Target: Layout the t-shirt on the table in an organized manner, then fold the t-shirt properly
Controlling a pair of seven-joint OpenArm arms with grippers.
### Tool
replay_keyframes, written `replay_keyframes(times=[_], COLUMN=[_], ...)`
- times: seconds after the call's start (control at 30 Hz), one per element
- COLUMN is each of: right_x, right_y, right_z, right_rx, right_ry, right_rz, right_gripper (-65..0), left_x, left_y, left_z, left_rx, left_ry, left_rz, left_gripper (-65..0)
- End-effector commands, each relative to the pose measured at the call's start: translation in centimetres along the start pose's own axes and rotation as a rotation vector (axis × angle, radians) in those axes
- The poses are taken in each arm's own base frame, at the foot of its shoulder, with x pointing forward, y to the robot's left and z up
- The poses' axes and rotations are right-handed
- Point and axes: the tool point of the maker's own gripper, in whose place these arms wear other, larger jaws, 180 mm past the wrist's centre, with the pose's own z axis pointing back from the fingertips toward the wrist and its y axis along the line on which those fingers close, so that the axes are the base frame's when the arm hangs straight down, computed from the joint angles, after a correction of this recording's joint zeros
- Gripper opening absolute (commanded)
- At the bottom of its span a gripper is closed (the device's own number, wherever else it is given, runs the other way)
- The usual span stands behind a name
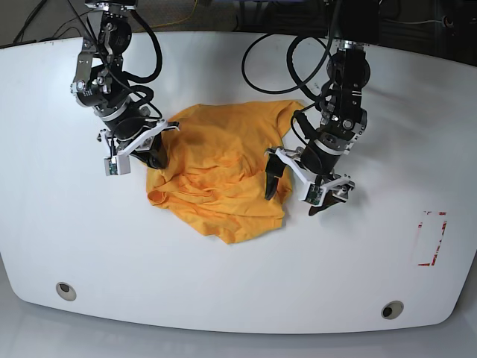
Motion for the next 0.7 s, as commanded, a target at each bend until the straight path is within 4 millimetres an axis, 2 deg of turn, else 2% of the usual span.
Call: replay_keyframes(times=[0.0,0.1,0.3,0.53,0.67], right_x=[1.5,1.5,1.6,1.3,0.9], right_y=[0.2,0.1,0.1,-0.1,-0.3], right_z=[0.2,0.3,0.2,0.1,-0.1], right_rx=[0.009,0.007,0.004,0.002,-0.001], right_ry=[-0.05,-0.05,-0.052,-0.043,-0.031], right_rz=[0.016,0.017,0.021,0.015,0.007], right_gripper=[-65.0,-65.0,-65.0,-65.0,-65.0], left_x=[0.9,0.0,-0.4,0.7,-0.6], left_y=[0.1,0.1,-0.1,-0.8,-1.3], left_z=[-0.8,-1.2,-1.1,2.0,3.9], left_rx=[-0.006,-0.01,-0.012,-0.005,-0.004], left_ry=[-0.029,-0.003,0.006,-0.044,-0.024], left_rz=[0.007,0.016,0.018,0.004,0.008], left_gripper=[-9.3,-9.3,-9.3,-9.0,-9.0])
